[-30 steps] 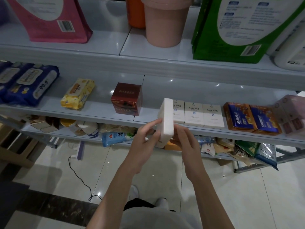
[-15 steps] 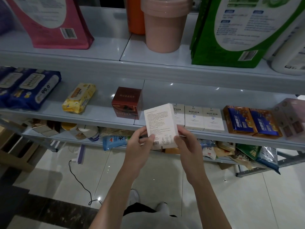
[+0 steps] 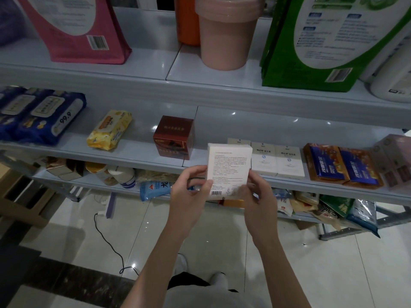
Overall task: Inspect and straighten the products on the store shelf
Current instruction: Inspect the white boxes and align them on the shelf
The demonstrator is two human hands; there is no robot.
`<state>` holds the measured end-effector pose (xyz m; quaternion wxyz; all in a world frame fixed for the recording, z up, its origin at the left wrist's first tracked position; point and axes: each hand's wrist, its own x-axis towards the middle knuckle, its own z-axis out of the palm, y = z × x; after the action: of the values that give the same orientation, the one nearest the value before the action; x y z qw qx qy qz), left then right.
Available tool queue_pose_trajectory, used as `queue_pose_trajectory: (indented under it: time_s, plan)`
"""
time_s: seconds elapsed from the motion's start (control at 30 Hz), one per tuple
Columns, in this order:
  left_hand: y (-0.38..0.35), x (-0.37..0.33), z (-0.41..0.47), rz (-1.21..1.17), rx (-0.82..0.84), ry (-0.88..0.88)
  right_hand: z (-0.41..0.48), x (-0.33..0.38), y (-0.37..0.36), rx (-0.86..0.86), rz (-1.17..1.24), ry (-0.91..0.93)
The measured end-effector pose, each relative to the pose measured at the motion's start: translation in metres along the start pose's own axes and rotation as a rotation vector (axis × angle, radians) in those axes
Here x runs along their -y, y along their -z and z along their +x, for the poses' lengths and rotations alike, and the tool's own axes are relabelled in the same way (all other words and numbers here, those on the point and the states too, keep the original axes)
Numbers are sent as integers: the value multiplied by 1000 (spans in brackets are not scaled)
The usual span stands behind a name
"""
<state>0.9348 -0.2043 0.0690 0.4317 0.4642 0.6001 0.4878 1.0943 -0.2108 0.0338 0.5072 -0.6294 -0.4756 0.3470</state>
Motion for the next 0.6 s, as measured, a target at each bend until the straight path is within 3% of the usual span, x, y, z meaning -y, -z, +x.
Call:
queue_pose_trajectory:
  time_s: [0.33,0.6]
  plan:
    - [0,-1,1,22,-5,-18,-3,7,2,22,131,-2]
    - [0,5,5,-113,-69,99,-3,4,1,106,62,165]
